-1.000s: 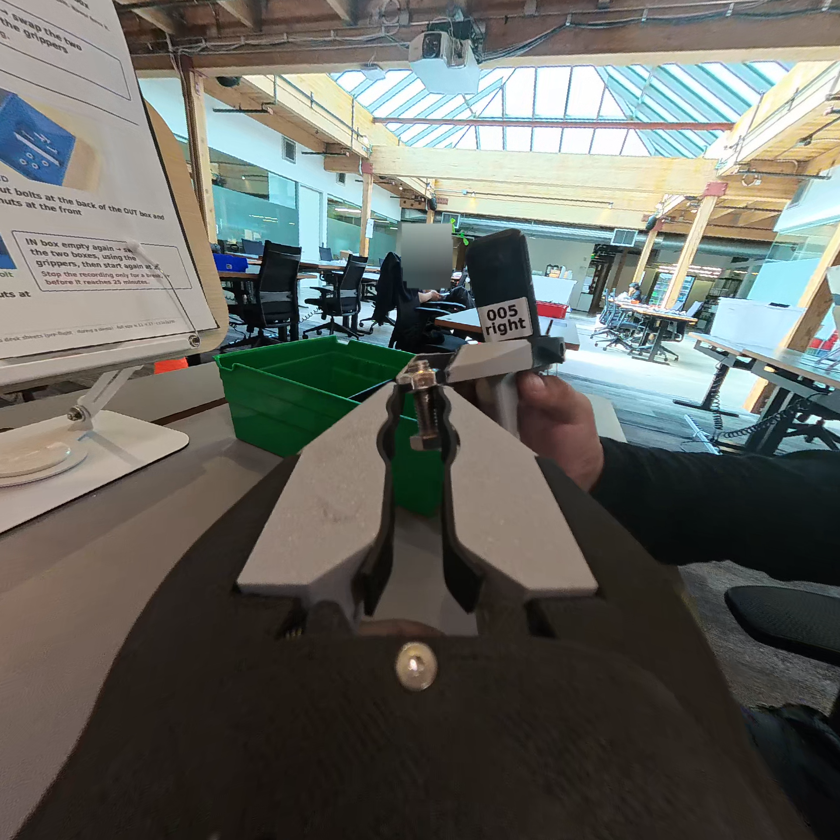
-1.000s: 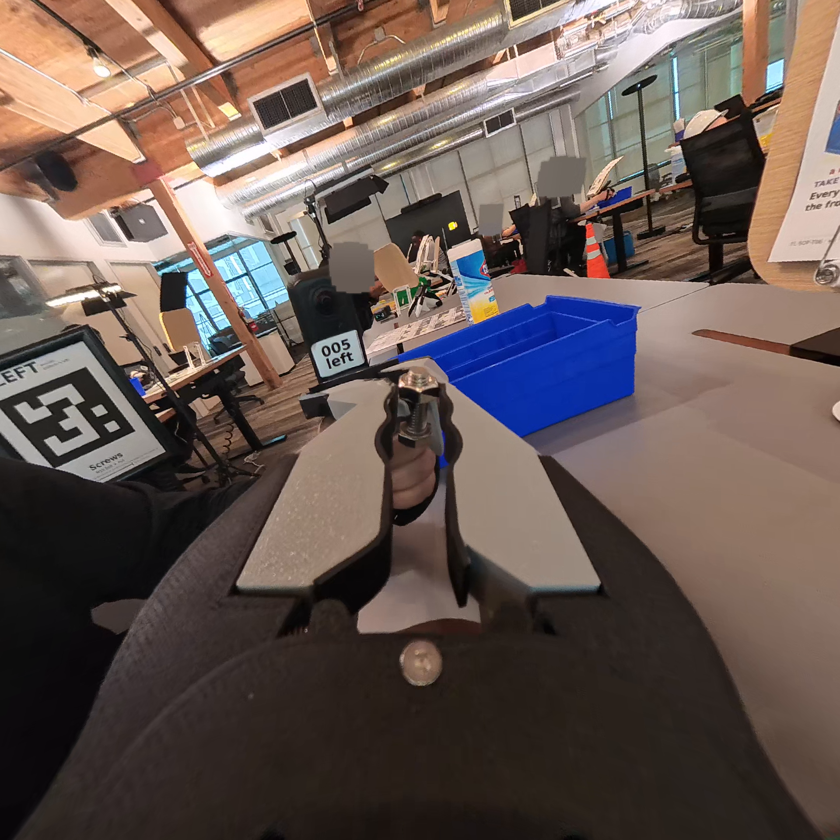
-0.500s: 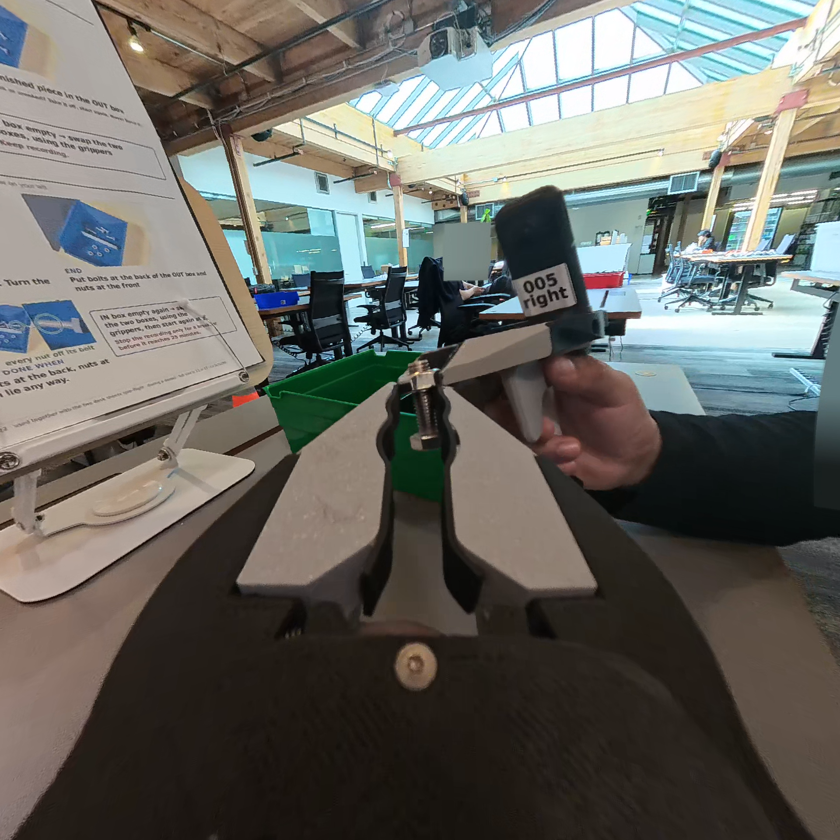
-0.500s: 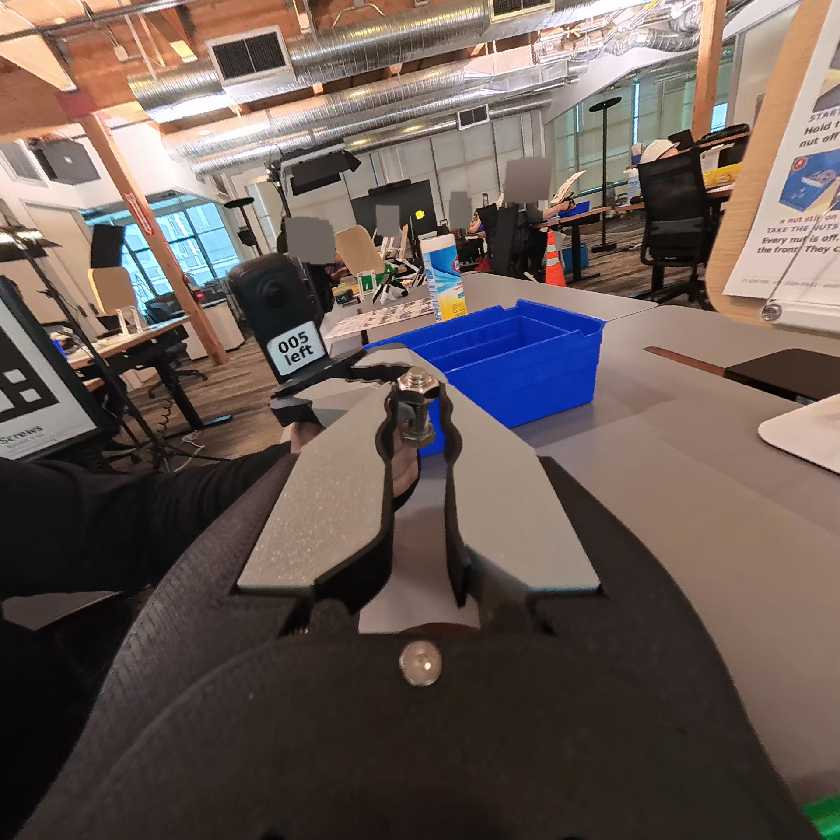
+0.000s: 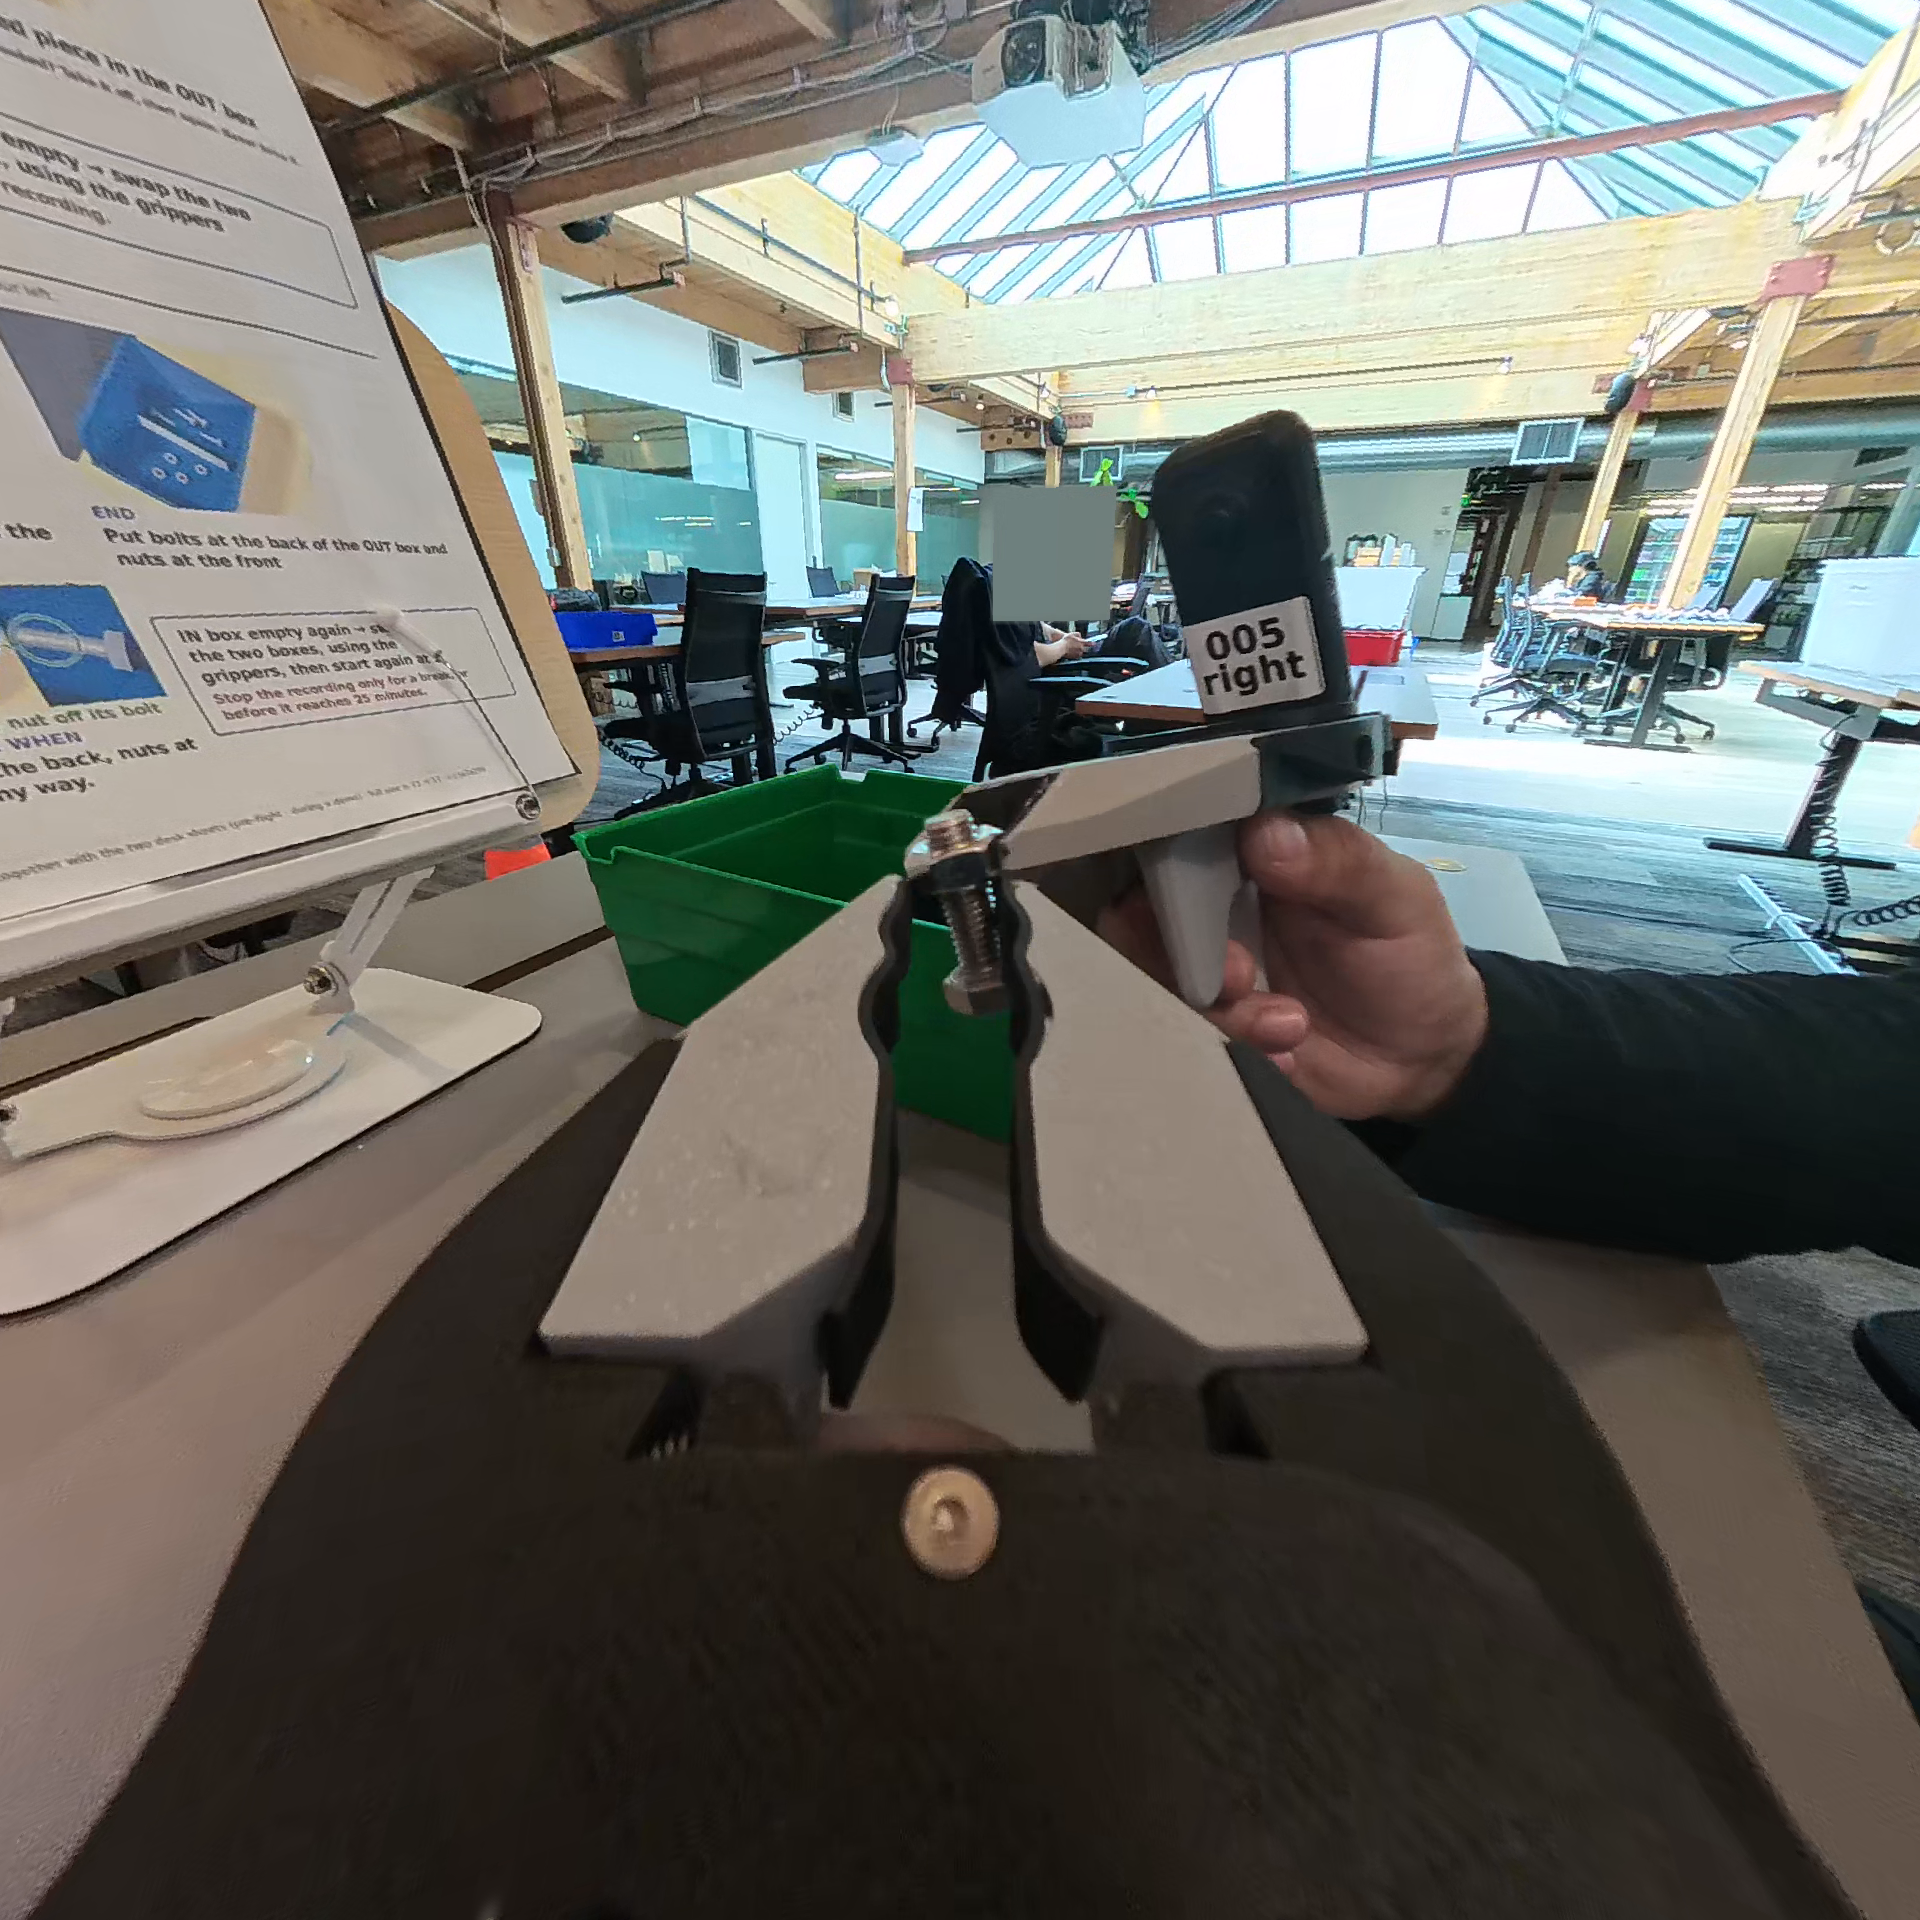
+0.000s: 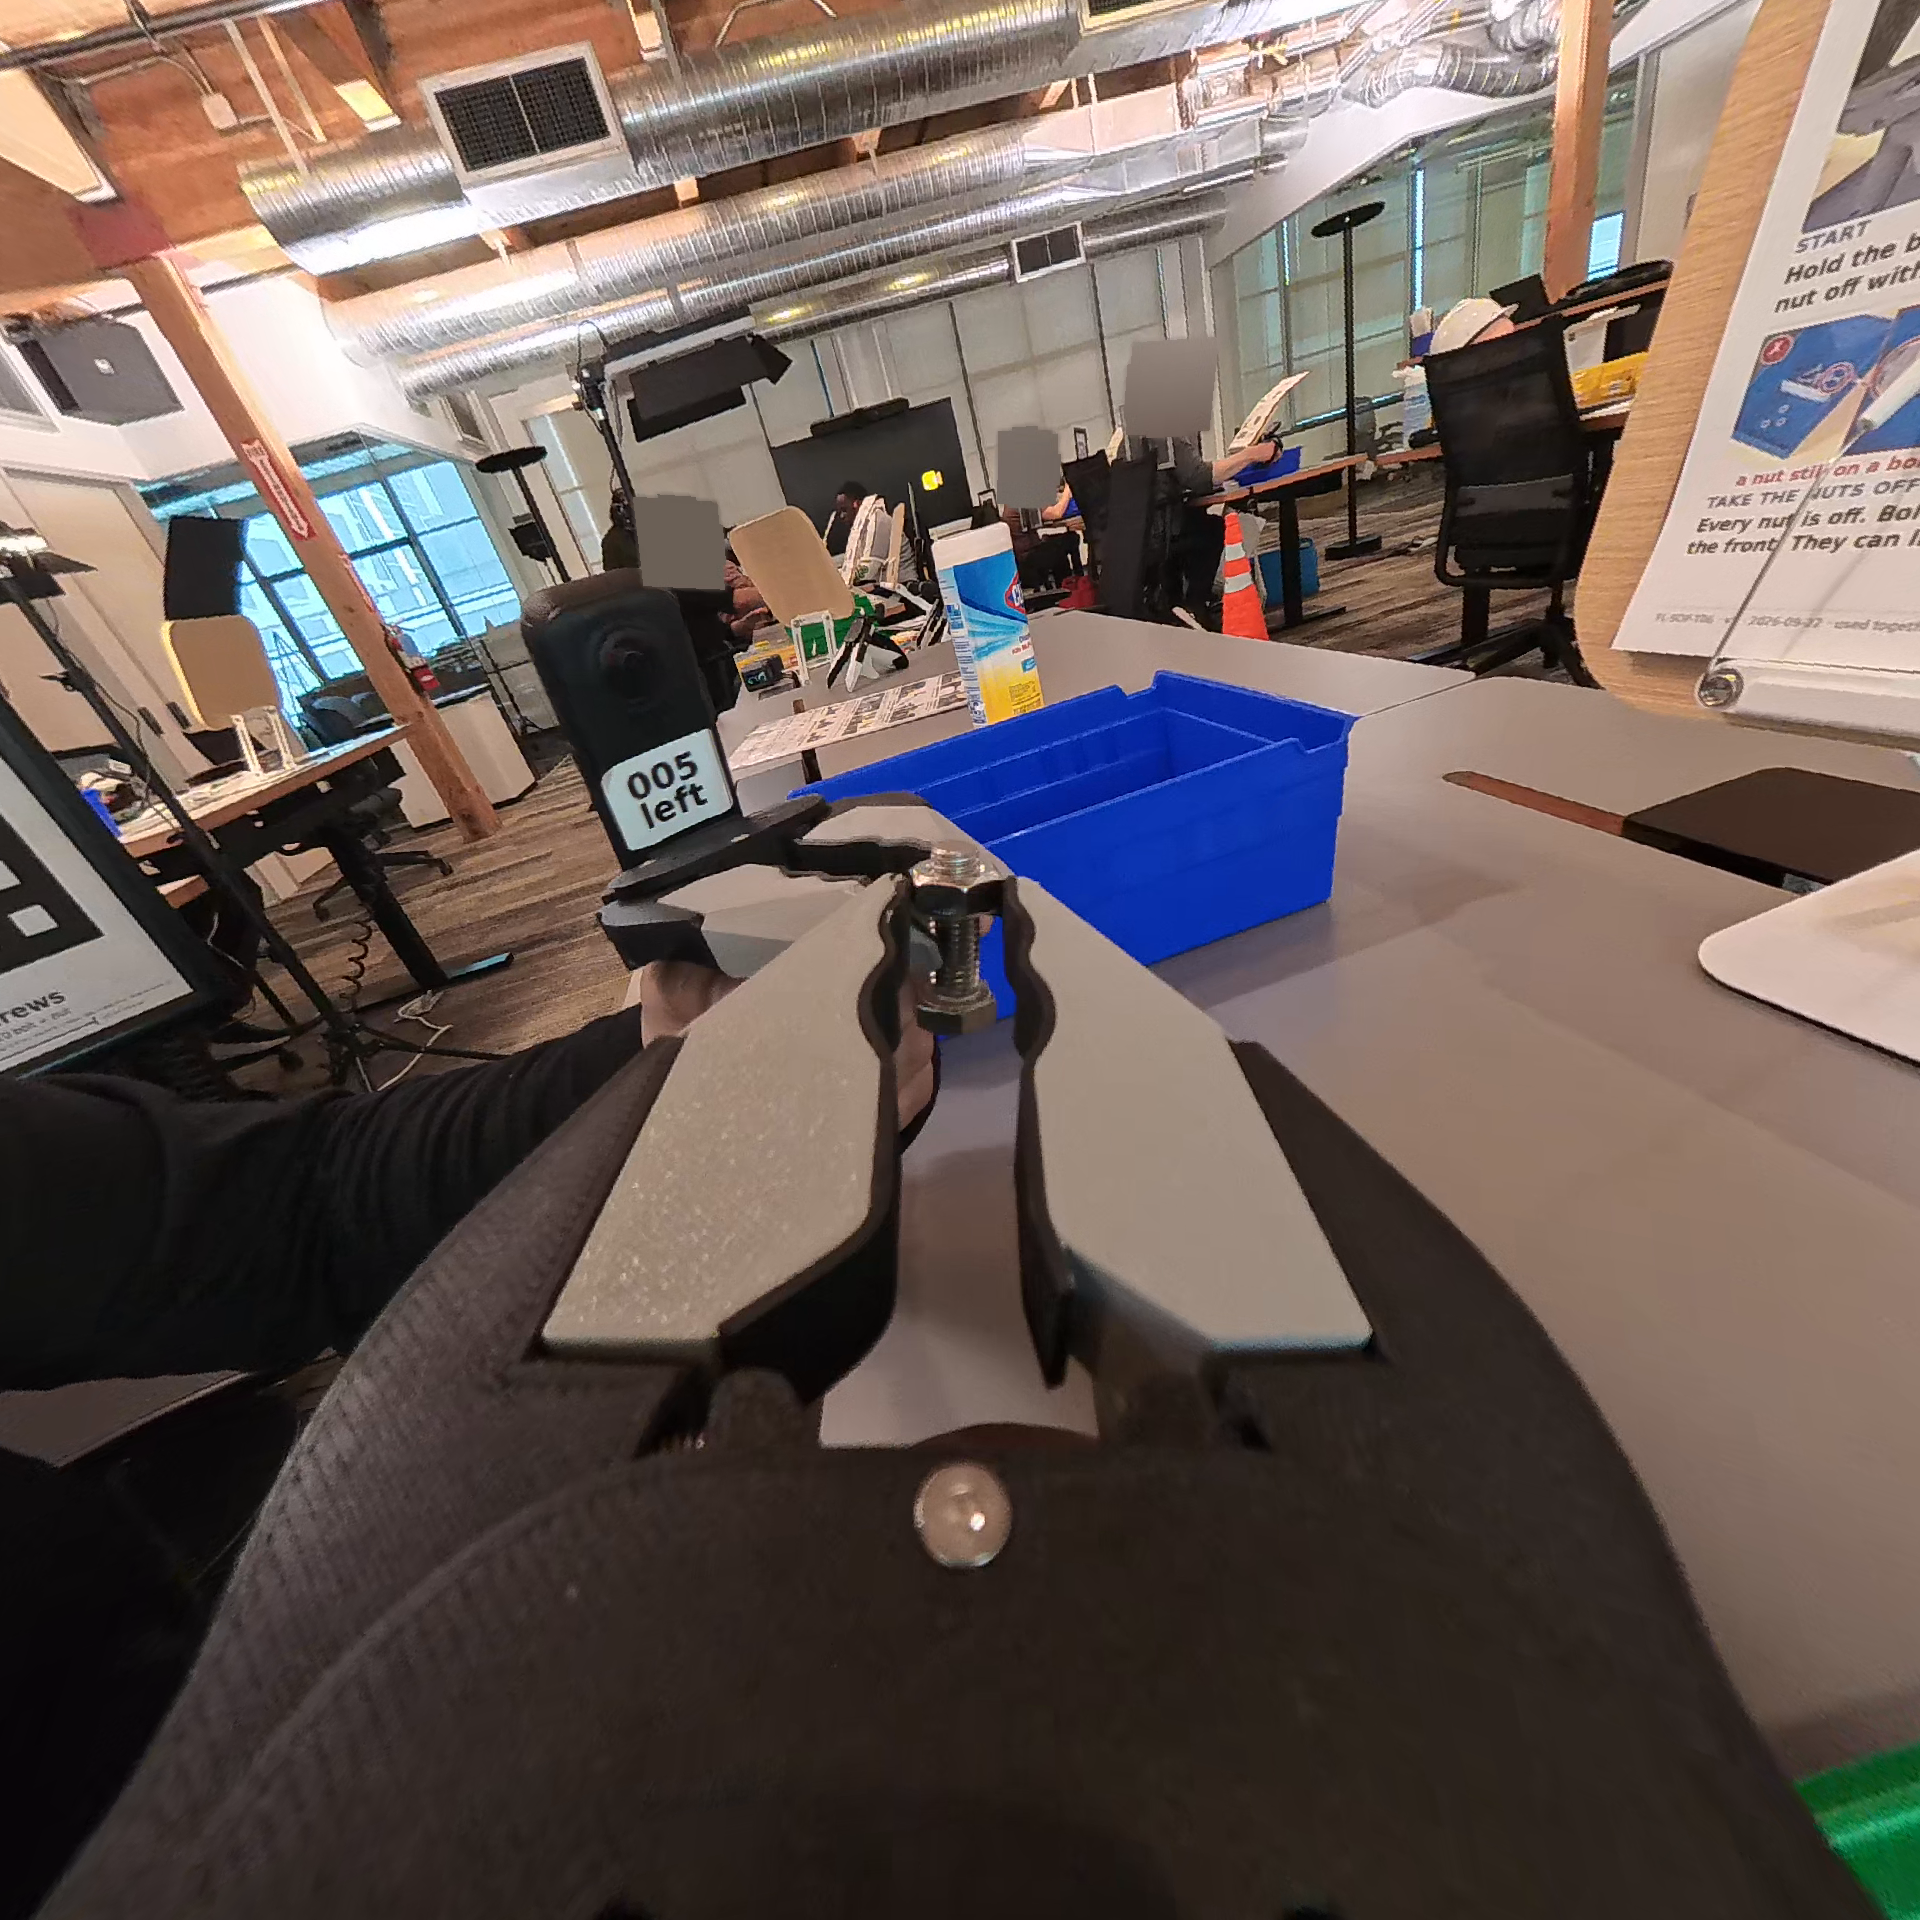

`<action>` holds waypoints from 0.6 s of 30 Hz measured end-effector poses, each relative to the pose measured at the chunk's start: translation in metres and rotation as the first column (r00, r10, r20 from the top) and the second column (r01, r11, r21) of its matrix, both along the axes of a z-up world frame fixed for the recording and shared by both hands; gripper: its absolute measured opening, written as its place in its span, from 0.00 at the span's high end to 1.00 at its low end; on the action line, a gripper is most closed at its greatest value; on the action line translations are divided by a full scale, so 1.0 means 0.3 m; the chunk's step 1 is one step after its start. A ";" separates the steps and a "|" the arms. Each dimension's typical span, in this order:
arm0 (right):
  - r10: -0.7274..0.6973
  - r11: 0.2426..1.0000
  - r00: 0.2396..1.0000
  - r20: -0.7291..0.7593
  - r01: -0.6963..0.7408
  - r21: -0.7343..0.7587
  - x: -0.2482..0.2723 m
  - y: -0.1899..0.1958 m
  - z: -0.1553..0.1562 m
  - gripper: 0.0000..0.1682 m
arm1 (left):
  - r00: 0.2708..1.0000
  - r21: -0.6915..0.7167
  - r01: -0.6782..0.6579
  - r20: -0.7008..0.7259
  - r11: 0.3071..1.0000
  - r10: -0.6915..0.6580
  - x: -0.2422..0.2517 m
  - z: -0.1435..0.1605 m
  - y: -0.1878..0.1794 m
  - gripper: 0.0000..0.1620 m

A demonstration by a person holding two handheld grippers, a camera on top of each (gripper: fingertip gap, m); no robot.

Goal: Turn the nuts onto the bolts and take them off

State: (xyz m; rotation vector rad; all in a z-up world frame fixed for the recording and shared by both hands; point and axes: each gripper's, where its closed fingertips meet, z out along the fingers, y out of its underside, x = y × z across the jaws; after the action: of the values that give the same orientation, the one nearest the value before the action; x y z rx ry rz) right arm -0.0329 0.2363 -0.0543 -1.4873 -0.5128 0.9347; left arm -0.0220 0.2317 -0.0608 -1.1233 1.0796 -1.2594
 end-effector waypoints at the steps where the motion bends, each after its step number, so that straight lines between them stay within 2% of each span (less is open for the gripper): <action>1: 0.000 1.000 1.000 -0.003 0.000 -0.004 0.000 0.001 -0.001 0.92 | 1.000 -0.010 0.004 0.000 1.000 -0.004 0.000 0.000 0.001 0.92; 8: -0.019 1.000 1.000 -0.008 0.019 -0.006 0.007 0.008 0.000 0.92 | 0.997 -0.084 0.073 -0.021 0.994 -0.075 0.009 -0.019 -0.012 0.92; 18: -0.009 1.000 1.000 -0.014 0.009 -0.015 0.005 0.009 -0.003 0.92 | 0.998 -0.067 0.052 -0.040 0.996 -0.055 0.011 -0.030 -0.004 0.95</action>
State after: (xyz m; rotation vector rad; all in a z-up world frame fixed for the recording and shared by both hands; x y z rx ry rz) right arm -0.0314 0.2390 -0.0550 -1.4938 -0.4890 0.9431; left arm -0.0187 0.2303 -0.0696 -1.1816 1.1123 -1.3268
